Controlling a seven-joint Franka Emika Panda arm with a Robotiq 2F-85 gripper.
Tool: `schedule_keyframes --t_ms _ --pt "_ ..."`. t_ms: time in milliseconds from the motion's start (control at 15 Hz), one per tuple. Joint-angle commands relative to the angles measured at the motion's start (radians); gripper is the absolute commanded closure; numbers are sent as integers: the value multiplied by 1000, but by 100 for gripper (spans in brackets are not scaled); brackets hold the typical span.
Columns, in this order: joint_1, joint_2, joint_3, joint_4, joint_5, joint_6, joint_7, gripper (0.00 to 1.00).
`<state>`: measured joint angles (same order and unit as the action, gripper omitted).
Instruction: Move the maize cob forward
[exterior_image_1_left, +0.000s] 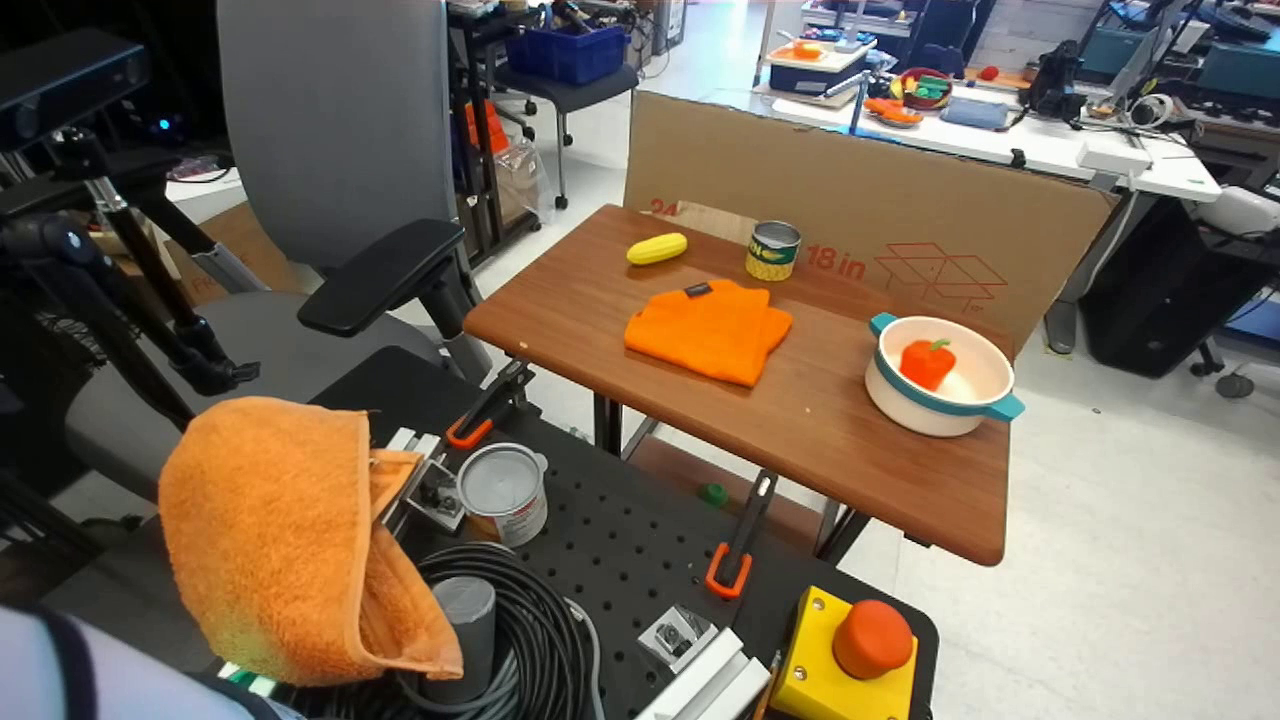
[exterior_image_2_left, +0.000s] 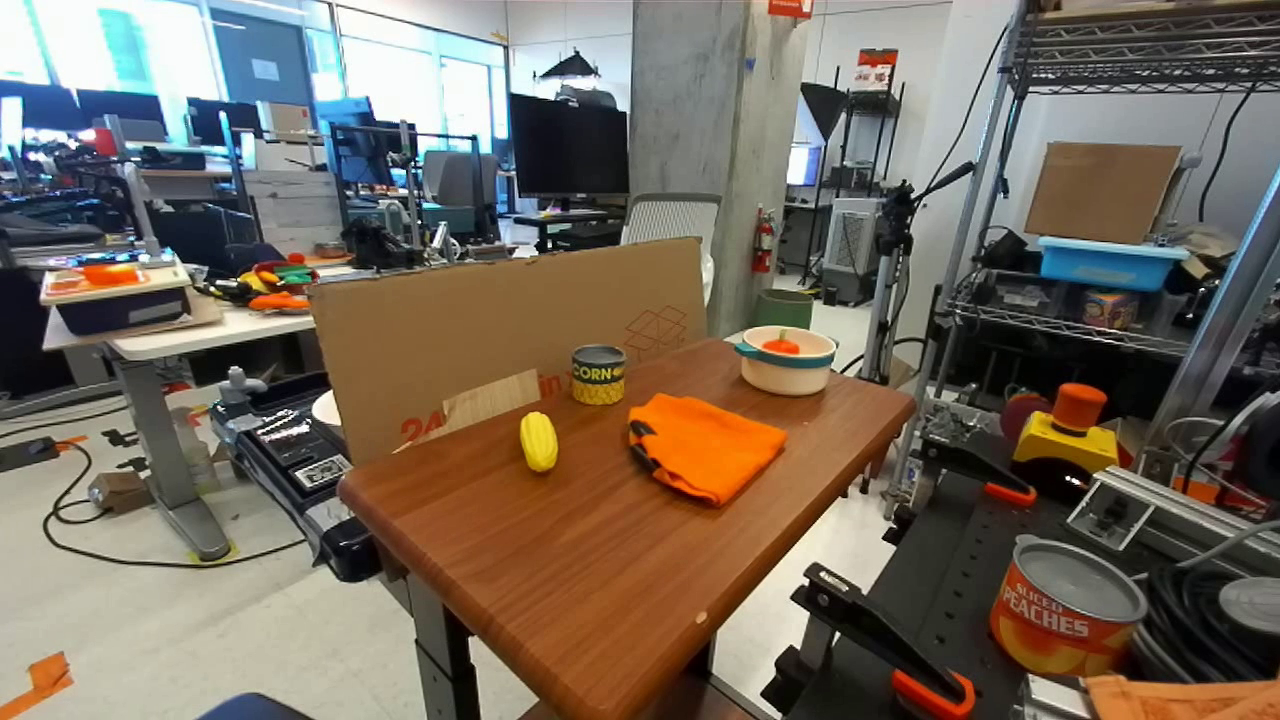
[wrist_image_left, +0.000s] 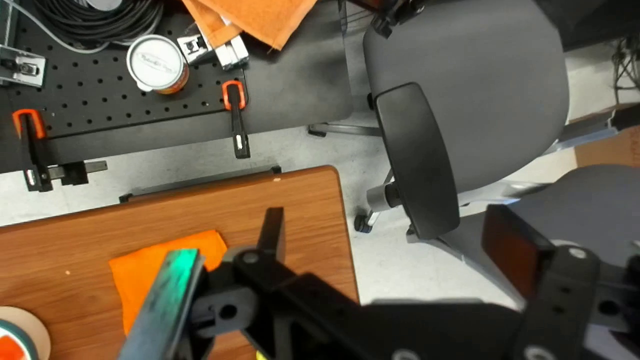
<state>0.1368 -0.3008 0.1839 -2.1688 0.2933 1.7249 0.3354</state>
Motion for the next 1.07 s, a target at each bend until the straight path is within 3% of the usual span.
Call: schedule_keyframes --t_ms 0,400,1000 --pt "-31 234 8 135 -55 100 82 0" --pt "-15 557 -49 341 -129 272 214 0" --pt "40 882 -143 567 -168 337 288 0"
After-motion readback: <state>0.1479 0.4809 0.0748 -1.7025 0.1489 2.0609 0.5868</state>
